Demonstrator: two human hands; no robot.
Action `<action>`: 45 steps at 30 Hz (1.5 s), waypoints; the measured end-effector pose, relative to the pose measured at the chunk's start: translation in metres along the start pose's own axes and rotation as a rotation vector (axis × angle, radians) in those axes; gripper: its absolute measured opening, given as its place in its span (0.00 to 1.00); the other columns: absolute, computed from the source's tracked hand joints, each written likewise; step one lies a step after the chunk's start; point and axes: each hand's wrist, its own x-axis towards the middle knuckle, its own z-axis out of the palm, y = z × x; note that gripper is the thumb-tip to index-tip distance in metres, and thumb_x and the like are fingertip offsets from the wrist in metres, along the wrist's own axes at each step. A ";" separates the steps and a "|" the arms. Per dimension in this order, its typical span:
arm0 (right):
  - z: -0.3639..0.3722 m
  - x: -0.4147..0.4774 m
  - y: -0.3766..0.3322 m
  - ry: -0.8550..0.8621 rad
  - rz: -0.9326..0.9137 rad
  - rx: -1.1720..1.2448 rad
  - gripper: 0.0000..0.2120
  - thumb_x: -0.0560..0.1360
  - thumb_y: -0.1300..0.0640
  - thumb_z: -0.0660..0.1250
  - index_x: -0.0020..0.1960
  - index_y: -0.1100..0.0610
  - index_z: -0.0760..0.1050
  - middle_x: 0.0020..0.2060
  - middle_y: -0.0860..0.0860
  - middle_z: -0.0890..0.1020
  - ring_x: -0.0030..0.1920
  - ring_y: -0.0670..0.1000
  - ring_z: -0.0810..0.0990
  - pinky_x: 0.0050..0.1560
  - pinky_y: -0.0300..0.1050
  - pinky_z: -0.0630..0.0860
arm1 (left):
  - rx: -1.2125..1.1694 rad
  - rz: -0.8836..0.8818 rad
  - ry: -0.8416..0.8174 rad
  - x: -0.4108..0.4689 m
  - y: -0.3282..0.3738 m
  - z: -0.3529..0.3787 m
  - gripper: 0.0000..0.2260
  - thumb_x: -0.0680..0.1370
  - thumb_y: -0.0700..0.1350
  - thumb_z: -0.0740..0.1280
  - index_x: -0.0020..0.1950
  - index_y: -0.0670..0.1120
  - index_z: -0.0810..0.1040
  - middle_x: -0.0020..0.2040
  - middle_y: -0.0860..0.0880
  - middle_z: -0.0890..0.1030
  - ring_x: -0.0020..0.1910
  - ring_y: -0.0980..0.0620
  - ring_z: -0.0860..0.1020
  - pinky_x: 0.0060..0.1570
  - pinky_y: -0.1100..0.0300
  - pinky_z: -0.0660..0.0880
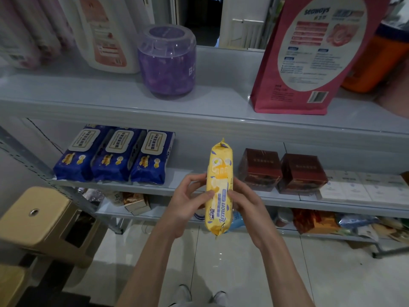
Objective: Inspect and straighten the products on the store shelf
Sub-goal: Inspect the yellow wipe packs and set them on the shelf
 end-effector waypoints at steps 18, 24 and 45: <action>0.000 0.003 0.010 0.026 -0.010 -0.023 0.20 0.80 0.64 0.67 0.69 0.49 0.77 0.63 0.49 0.84 0.62 0.52 0.83 0.61 0.52 0.80 | 0.005 0.023 -0.006 0.005 -0.007 -0.005 0.20 0.75 0.33 0.74 0.64 0.45 0.75 0.62 0.52 0.81 0.58 0.47 0.84 0.50 0.54 0.82; 0.004 0.003 0.007 0.060 0.001 0.010 0.25 0.76 0.61 0.74 0.70 0.47 0.72 0.63 0.49 0.82 0.60 0.47 0.84 0.51 0.41 0.82 | 0.003 0.009 -0.019 0.006 -0.010 -0.011 0.24 0.71 0.44 0.76 0.66 0.49 0.74 0.65 0.49 0.80 0.61 0.43 0.82 0.58 0.44 0.81; 0.016 -0.002 0.000 0.076 0.027 0.052 0.17 0.80 0.56 0.70 0.67 0.44 0.75 0.54 0.53 0.87 0.50 0.53 0.88 0.41 0.39 0.81 | -0.022 -0.068 -0.003 -0.001 -0.007 -0.008 0.15 0.80 0.49 0.68 0.67 0.56 0.77 0.56 0.45 0.85 0.54 0.46 0.85 0.48 0.54 0.78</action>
